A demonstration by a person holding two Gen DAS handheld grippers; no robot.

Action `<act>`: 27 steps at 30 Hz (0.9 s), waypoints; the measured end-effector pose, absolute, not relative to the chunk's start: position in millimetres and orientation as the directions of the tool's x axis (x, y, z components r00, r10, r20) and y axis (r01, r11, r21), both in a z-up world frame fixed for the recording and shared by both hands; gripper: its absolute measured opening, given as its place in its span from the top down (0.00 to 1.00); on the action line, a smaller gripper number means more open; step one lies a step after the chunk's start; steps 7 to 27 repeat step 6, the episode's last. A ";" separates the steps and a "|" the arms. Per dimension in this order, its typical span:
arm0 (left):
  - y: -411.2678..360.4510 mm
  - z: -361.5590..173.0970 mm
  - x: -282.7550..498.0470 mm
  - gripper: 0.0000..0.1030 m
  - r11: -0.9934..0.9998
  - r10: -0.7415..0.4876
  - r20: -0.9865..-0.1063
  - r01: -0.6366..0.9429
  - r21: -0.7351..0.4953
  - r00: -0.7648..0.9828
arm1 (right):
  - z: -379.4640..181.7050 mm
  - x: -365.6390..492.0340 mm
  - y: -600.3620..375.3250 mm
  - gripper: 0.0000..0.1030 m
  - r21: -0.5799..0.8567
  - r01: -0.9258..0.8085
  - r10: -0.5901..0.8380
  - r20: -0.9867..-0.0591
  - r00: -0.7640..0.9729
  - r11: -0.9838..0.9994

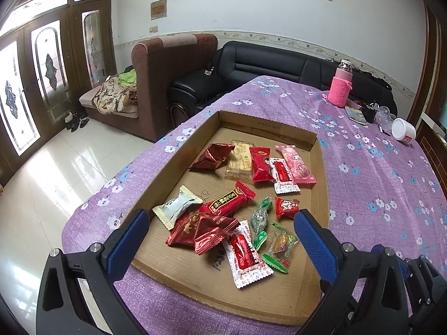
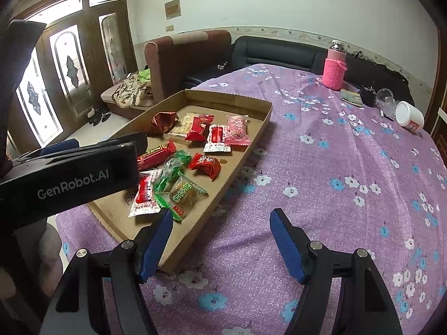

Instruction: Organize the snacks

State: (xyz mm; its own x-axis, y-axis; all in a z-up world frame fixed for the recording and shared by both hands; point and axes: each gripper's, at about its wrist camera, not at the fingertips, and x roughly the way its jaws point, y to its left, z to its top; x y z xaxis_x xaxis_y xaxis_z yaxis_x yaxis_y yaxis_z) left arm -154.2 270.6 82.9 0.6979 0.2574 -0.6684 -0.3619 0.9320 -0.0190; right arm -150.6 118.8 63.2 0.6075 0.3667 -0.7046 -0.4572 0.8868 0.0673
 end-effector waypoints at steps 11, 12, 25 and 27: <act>265.6 89.9 -156.4 0.00 0.937 0.267 -0.640 -0.350 -0.003 0.720 | 65.4 -151.0 116.7 0.26 0.073 -0.455 0.370 -0.700 0.610 0.887; 265.6 89.9 -156.4 0.00 0.937 0.267 -0.640 -0.350 -0.003 0.720 | 65.4 -151.0 116.7 0.26 0.073 -0.455 0.370 -0.700 0.610 0.887; 265.6 89.9 -156.4 0.00 0.937 0.267 -0.640 -0.350 -0.003 0.720 | 65.4 -151.0 116.7 0.26 0.073 -0.455 0.370 -0.700 0.610 0.887; 265.6 89.9 -156.4 0.00 0.937 0.267 -0.640 -0.350 -0.003 0.720 | 65.4 -151.0 116.7 0.26 0.073 -0.455 0.370 -0.700 0.610 0.887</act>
